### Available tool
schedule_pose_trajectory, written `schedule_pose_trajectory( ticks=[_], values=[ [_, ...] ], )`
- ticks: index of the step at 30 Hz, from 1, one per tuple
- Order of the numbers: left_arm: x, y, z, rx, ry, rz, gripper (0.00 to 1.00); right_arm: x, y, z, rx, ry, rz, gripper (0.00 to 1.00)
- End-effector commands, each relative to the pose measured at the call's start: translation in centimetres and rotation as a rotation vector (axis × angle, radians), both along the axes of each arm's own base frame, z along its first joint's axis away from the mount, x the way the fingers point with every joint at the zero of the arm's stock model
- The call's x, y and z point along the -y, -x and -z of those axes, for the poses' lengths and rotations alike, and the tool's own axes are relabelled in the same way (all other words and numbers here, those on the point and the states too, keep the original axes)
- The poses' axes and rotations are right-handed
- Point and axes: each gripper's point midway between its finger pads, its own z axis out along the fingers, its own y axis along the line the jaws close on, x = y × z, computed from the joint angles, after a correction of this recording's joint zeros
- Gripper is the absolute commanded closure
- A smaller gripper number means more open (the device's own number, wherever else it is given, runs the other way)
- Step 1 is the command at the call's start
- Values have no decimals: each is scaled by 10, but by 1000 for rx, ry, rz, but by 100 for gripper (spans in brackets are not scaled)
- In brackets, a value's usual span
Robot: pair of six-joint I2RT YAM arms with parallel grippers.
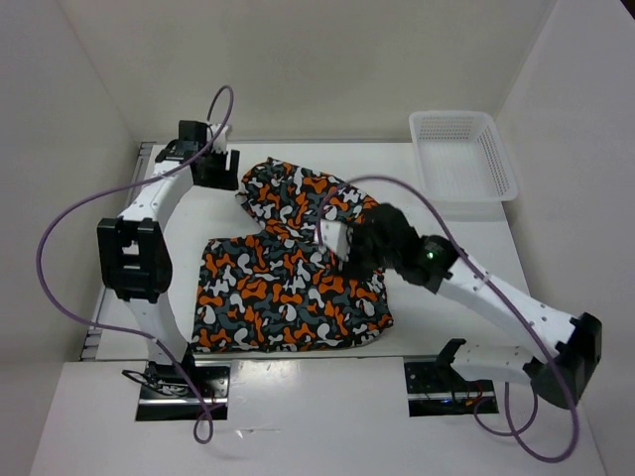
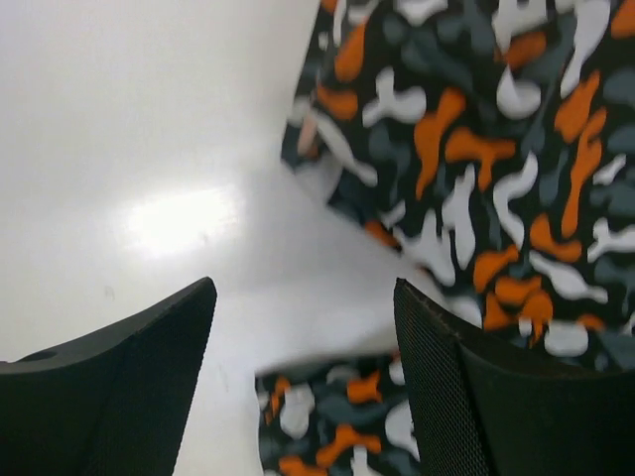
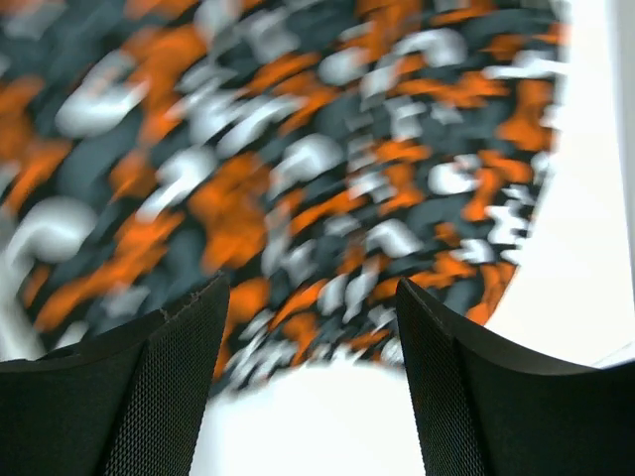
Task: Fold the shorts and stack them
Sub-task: Fold the shorts
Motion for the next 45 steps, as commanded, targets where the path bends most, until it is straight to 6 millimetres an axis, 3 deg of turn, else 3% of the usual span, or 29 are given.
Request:
schedule_pose_trajectory(
  ticks=[1, 2, 4, 5, 7, 8, 10, 12, 15, 17, 22, 26, 30, 31, 32, 35, 36, 37, 41, 42, 43, 45],
  values=[
    [6, -29, 36, -57, 31, 24, 21, -22, -67, -30, -37, -249, 194, 27],
    [6, -35, 39, -57, 31, 24, 21, -24, -85, -6, -80, -218, 248, 27],
    [5, -50, 48, -49, 24, 18, 21, -16, -121, -2, -110, -272, 363, 28],
    [3, -54, 51, -50, 17, 12, 22, -14, -137, 18, -151, -267, 414, 28],
    [3, -63, 62, -59, 16, 12, 24, -8, -165, 16, -193, -376, 525, 30],
    [4, -68, 59, -52, 16, 12, 26, 7, -184, 25, -214, -400, 599, 30],
    [3, -67, 70, -73, 16, 12, 31, 15, -198, 30, -222, -441, 664, 31],
    [6, -70, 68, -61, 27, 21, 36, 21, -208, 42, -210, -423, 722, 35],
    [11, -65, 76, -77, 51, 39, 46, 31, -215, 69, -206, -412, 811, 36],
    [13, -62, 74, -79, 58, 45, 47, 34, -215, 85, -225, -405, 847, 36],
    [26, -56, 79, -87, 95, 84, 31, 46, -216, 112, -223, -368, 928, 37],
    [39, -55, 108, -130, 74, 98, 29, 57, -228, 115, -195, -364, 1040, 46],
    [31, -56, 122, -145, 36, 71, 29, 59, -224, 137, -264, -296, 1083, 49],
    [31, -55, 129, -159, 36, 70, 32, 57, -227, 137, -277, -293, 1093, 50],
    [29, -54, 135, -171, 27, 64, 35, 57, -226, 154, -313, -263, 1115, 52],
    [30, -53, 138, -183, 33, 69, 67, 50, -222, 176, -361, -189, 1127, 60],
    [30, -53, 138, -184, 34, 69, 86, 50, -224, 177, -360, -173, 1137, 62],
    [30, -47, 143, -205, 33, 69, 91, 51, -225, 180, -365, -168, 1154, 64],
    [18, -28, 119, -209, 15, 43, 97, 57, -231, 180, -336, -172, 1211, 70],
    [7, -24, 112, -200, 5, 19, 97, 59, -227, 185, -347, -166, 1220, 71],
    [-3, -23, 87, -156, -3, -4, 97, 61, -221, 187, -359, -158, 1229, 73],
    [-14, -3, 82, -175, -18, -30, 96, 65, -211, 193, -382, -148, 1250, 75]
  ],
)
